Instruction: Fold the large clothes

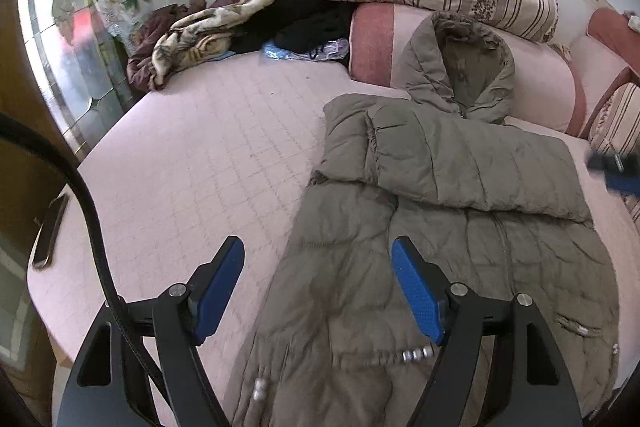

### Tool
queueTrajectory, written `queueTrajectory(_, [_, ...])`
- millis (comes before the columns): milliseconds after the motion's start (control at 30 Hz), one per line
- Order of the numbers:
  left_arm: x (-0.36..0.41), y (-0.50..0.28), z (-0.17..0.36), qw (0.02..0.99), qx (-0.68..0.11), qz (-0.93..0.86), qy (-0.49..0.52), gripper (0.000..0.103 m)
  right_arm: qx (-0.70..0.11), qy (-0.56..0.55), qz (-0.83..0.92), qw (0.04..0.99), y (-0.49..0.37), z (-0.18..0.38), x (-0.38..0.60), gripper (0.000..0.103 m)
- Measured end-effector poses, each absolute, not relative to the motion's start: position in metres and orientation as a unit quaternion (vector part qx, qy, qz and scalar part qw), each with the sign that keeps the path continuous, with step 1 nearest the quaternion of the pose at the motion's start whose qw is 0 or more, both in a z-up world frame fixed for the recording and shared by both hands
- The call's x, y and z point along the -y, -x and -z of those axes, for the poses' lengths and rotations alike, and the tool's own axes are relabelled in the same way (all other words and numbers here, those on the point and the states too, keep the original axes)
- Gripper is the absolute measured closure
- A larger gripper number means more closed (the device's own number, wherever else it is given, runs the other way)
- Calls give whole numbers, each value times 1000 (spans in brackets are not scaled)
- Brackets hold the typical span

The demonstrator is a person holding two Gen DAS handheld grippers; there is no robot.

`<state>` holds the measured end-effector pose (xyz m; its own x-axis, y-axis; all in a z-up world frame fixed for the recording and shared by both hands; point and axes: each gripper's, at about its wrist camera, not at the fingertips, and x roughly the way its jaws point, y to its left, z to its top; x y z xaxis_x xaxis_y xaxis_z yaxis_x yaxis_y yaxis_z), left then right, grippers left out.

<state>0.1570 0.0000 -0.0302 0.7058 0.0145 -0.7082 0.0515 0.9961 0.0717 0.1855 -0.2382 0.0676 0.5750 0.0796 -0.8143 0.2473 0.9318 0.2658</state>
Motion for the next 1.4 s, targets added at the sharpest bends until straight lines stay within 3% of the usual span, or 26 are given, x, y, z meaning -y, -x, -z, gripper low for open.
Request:
queueTrajectory(533, [-18, -227, 93, 908, -415, 15, -47, 28, -376, -244, 140, 883, -482, -94, 274, 20])
queueTrajectory(867, [-8, -242, 118, 890, -451, 49, -41, 28, -364, -293, 182, 865, -573, -58, 292, 19])
queueTrajectory(900, [-8, -244, 121, 888, -455, 50, -38, 28, -365, -292, 184, 865, -575, -56, 295, 20])
queueTrajectory(933, [-9, -246, 124, 886, -460, 50, -34, 28, -367, -287, 183, 866, -576, -55, 294, 39])
queueTrajectory(967, [-9, -248, 126, 884, -464, 51, -31, 28, -377, -282, 170, 866, -579, -53, 294, 76])
queueTrajectory(1000, [-10, -250, 127, 882, -467, 51, -27, 28, -391, -280, 155, 863, -579, -51, 293, 89])
queueTrajectory(1167, [-10, -253, 127, 881, -469, 49, -21, 28, -385, -222, 137, 885, -535, -77, 280, 95])
queueTrajectory(1400, [-13, -254, 121, 885, -464, 36, -19, 28, -380, -163, 69, 908, -407, -124, 237, 96])
